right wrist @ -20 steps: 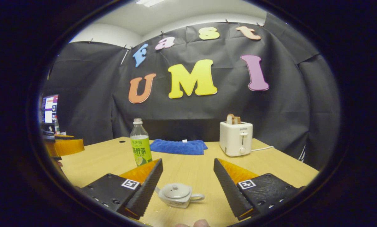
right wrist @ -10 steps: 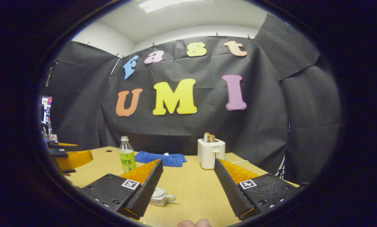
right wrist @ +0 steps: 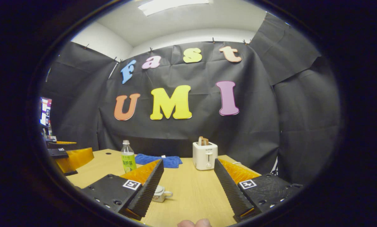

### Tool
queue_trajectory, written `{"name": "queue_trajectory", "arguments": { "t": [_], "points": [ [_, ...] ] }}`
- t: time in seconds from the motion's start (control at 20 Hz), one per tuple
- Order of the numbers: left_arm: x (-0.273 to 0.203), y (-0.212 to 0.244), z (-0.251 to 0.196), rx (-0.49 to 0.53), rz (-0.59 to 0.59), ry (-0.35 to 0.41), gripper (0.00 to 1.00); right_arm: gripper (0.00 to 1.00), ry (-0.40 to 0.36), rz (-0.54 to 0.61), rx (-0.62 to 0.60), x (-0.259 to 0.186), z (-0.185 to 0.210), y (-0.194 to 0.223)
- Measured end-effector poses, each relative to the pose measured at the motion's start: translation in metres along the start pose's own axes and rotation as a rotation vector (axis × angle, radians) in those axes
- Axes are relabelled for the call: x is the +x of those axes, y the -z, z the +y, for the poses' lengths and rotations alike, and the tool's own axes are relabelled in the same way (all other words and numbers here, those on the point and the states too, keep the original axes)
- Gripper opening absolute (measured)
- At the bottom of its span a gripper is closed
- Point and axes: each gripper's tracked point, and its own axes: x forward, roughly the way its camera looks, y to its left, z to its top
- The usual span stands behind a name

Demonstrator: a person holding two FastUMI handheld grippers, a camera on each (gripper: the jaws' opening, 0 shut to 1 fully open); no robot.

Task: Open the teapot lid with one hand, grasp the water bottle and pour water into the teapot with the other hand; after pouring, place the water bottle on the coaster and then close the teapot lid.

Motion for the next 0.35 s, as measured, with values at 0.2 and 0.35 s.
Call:
{"name": "queue_trajectory", "arguments": {
  "t": [0.2,0.35],
  "points": [
    [-0.01,-0.003,-0.005,-0.001,-0.002,0.01,0.98,0.96,0.005,-0.024,-0.03,-0.015,0.003,-0.011],
    [-0.012,-0.002,-0.008,0.006,0.009,0.015,0.98,0.96,-0.001,-0.021,-0.033,-0.02,0.009,-0.011]
  ]
}}
